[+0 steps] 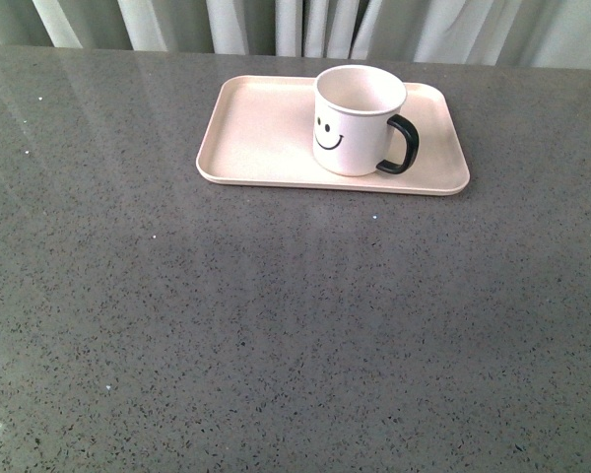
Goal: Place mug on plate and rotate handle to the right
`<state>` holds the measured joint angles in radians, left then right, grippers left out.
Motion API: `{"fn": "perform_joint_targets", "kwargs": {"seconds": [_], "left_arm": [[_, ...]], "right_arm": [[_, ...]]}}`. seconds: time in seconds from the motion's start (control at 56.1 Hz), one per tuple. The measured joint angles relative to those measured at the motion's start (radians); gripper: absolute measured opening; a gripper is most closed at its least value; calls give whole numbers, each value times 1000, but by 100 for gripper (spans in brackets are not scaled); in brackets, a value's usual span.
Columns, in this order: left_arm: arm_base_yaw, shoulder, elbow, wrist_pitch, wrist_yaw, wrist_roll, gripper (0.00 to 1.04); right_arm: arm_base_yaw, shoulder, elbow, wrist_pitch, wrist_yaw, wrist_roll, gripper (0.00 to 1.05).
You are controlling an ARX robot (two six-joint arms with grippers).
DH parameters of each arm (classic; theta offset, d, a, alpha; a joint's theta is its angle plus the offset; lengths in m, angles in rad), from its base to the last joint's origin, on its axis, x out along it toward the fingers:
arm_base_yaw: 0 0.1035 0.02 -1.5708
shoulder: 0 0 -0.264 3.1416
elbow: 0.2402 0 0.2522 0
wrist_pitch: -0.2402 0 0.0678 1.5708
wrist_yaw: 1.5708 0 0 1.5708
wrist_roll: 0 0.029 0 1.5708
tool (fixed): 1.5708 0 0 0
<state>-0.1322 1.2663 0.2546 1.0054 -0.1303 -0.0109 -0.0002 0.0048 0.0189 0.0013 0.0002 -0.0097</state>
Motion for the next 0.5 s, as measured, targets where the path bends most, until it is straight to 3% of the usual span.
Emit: {"fn": "perform_joint_targets", "kwargs": {"seconds": [0.285, 0.338, 0.499], "left_arm": [[53, -169, -155, -13, 54, 0, 1], [88, -200, -175, -38, 110, 0, 1], [127, -317, -201, -121, 124, 2, 1]], "right_arm": [[0, 0, 0, 0, -1, 0, 96], [0, 0, 0, 0, 0, 0, 96], [0, 0, 0, 0, 0, 0, 96]]}}
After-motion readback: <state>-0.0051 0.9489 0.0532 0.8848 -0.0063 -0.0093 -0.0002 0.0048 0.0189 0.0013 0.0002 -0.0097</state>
